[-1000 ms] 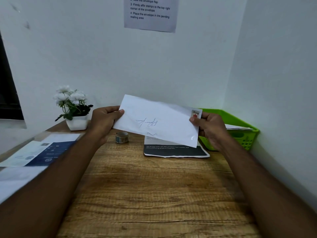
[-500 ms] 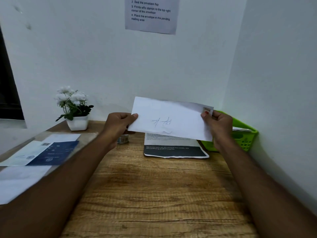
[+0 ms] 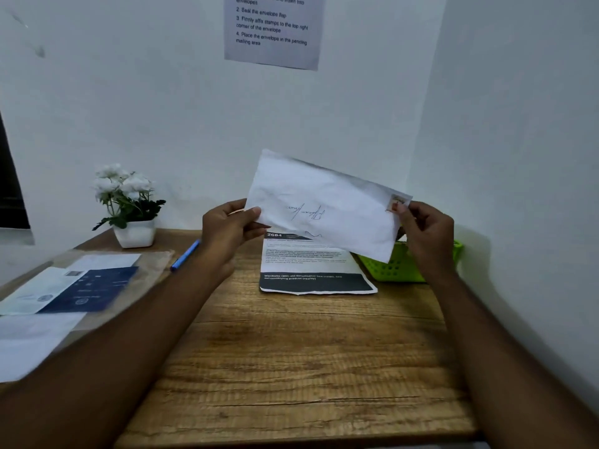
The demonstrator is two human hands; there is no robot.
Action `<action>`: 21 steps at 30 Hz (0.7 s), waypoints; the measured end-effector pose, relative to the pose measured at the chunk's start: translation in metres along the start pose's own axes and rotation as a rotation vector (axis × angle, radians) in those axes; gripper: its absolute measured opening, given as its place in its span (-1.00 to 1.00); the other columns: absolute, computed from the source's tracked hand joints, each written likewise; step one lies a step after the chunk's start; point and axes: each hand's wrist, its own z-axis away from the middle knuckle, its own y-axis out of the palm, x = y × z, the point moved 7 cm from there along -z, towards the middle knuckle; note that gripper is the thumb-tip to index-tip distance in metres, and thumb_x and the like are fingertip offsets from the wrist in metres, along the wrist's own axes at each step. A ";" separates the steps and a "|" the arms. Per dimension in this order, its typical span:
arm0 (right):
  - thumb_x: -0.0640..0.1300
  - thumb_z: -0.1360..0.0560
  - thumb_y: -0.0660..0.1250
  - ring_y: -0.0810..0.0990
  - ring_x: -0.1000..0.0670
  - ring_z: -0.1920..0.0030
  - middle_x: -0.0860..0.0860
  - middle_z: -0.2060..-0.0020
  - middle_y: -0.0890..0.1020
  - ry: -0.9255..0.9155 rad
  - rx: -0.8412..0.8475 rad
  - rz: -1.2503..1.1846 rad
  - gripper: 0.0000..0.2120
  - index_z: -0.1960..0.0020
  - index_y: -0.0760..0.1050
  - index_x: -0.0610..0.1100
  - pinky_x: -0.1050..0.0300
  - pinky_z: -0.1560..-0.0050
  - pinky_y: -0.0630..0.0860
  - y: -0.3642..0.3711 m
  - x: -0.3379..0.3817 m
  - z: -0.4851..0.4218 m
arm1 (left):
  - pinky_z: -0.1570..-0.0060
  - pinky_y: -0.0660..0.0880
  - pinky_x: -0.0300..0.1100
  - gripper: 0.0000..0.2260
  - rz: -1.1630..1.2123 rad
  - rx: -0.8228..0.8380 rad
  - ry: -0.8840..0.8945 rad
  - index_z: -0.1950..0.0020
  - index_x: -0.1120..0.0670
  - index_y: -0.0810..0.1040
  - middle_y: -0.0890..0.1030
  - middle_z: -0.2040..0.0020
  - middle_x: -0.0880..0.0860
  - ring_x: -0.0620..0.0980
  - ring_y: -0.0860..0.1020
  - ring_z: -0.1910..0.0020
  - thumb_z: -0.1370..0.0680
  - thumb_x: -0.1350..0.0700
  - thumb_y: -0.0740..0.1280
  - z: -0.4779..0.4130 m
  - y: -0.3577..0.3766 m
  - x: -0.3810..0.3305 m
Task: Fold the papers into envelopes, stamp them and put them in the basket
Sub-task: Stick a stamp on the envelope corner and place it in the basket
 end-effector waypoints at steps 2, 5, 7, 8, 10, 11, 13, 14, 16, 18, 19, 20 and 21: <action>-0.20 -0.50 0.42 0.61 -0.05 0.27 -0.11 0.26 0.66 0.020 -0.030 0.040 -0.87 -0.05 0.62 -0.13 -0.04 0.26 0.62 -0.022 -0.006 -0.002 | 0.32 0.60 -0.25 -0.70 0.024 0.016 -0.037 -0.21 0.24 0.52 0.66 0.16 0.13 -0.04 0.62 0.39 -0.48 0.30 0.40 -0.002 0.022 0.003; -0.26 -0.49 0.41 0.54 0.11 0.32 -0.05 0.35 0.58 0.137 -0.039 -0.020 -0.66 -0.21 0.56 0.01 0.15 0.29 0.55 -0.049 -0.021 -0.004 | 0.32 0.61 -0.23 -0.77 -0.011 0.084 -0.020 -0.15 0.23 0.56 0.65 0.12 0.14 0.01 0.62 0.35 -0.49 0.33 0.37 -0.007 0.063 -0.003; -0.29 -0.49 0.38 0.50 0.18 0.38 0.04 0.39 0.57 0.200 -0.084 -0.095 -0.68 -0.20 0.57 -0.04 0.26 0.34 0.48 -0.062 -0.030 -0.004 | 0.32 0.62 -0.20 -0.78 -0.042 0.119 0.005 -0.14 0.25 0.57 0.64 0.07 0.17 0.03 0.61 0.32 -0.50 0.34 0.36 -0.013 0.090 -0.010; -0.31 -0.50 0.36 0.51 0.21 0.40 0.11 0.41 0.59 0.218 -0.115 -0.120 -0.73 -0.17 0.59 -0.10 0.32 0.37 0.46 -0.066 -0.032 -0.003 | 0.32 0.62 -0.19 -0.79 -0.052 0.126 0.011 -0.13 0.25 0.57 0.63 0.05 0.18 0.05 0.61 0.32 -0.50 0.35 0.35 -0.017 0.100 -0.013; -0.32 -0.51 0.32 0.56 0.22 0.38 0.10 0.35 0.65 0.233 -0.182 -0.114 -0.78 -0.12 0.62 -0.22 0.36 0.38 0.47 -0.074 -0.036 -0.003 | 0.34 0.62 -0.17 -0.81 -0.059 0.126 0.007 -0.10 0.25 0.57 0.63 0.05 0.20 0.06 0.61 0.33 -0.49 0.35 0.35 -0.026 0.123 -0.012; -0.32 -0.51 0.32 0.58 0.21 0.36 0.01 0.28 0.67 0.243 -0.219 -0.088 -0.79 -0.12 0.63 -0.24 0.34 0.37 0.48 -0.079 -0.039 -0.003 | 0.36 0.62 -0.17 -0.81 -0.071 0.117 0.008 -0.09 0.25 0.57 0.63 0.05 0.20 0.06 0.61 0.36 -0.48 0.35 0.36 -0.030 0.134 -0.009; -0.30 -0.50 0.33 0.57 0.12 0.35 -0.16 0.20 0.69 0.254 -0.266 0.029 -0.79 -0.09 0.65 -0.20 0.26 0.34 0.50 -0.083 -0.045 -0.002 | 0.39 0.60 -0.18 -0.79 -0.108 0.081 0.015 -0.10 0.25 0.57 0.64 0.05 0.23 0.05 0.61 0.41 -0.47 0.34 0.38 -0.040 0.146 0.000; -0.28 -0.49 0.33 0.55 0.10 0.36 -0.21 0.22 0.68 0.249 -0.294 0.101 -0.80 -0.07 0.66 -0.18 0.23 0.33 0.48 -0.087 -0.048 -0.003 | 0.41 0.58 -0.19 -0.77 -0.115 0.067 0.006 -0.11 0.26 0.56 0.64 0.03 0.24 0.05 0.62 0.41 -0.46 0.34 0.38 -0.044 0.154 0.007; -0.28 -0.49 0.32 0.52 0.14 0.40 -0.16 0.27 0.68 0.232 -0.345 0.177 -0.80 -0.04 0.67 -0.17 0.26 0.34 0.45 -0.089 -0.049 -0.002 | 0.42 0.58 -0.19 -0.71 -0.125 0.052 -0.026 -0.17 0.27 0.53 0.62 -0.04 0.27 0.11 0.63 0.32 -0.46 0.36 0.38 -0.053 0.166 0.025; -0.30 -0.47 0.31 0.60 0.07 0.31 -0.11 0.21 0.70 0.208 -0.394 0.194 -0.79 -0.02 0.67 -0.19 0.26 0.27 0.48 -0.089 -0.046 -0.001 | 0.34 0.61 -0.17 -0.66 -0.155 0.099 -0.068 -0.22 0.30 0.49 0.57 -0.11 0.27 0.14 0.62 0.20 -0.45 0.39 0.37 -0.057 0.180 0.042; -0.30 -0.46 0.30 0.63 0.01 0.25 -0.11 0.18 0.71 0.200 -0.417 0.200 -0.79 -0.01 0.68 -0.19 0.22 0.21 0.50 -0.091 -0.045 -0.001 | 0.29 0.61 -0.14 -0.70 -0.181 0.141 -0.091 -0.17 0.31 0.49 0.56 -0.12 0.28 0.13 0.61 0.15 -0.45 0.40 0.36 -0.057 0.190 0.051; -0.30 -0.45 0.30 0.65 -0.03 0.20 -0.10 0.17 0.71 0.200 -0.430 0.201 -0.78 0.00 0.68 -0.18 0.18 0.17 0.54 -0.090 -0.045 -0.002 | 0.25 0.61 -0.12 -0.74 -0.217 0.181 -0.119 -0.13 0.31 0.47 0.55 -0.13 0.28 0.12 0.60 0.12 -0.45 0.40 0.36 -0.057 0.196 0.059; -0.29 -0.44 0.29 0.66 -0.04 0.18 -0.09 0.17 0.72 0.204 -0.438 0.201 -0.78 0.01 0.68 -0.17 0.14 0.14 0.57 -0.091 -0.046 -0.003 | 0.20 0.61 -0.10 -0.72 -0.254 0.217 -0.147 -0.14 0.32 0.44 0.54 -0.14 0.28 0.12 0.60 0.06 -0.45 0.39 0.38 -0.058 0.202 0.067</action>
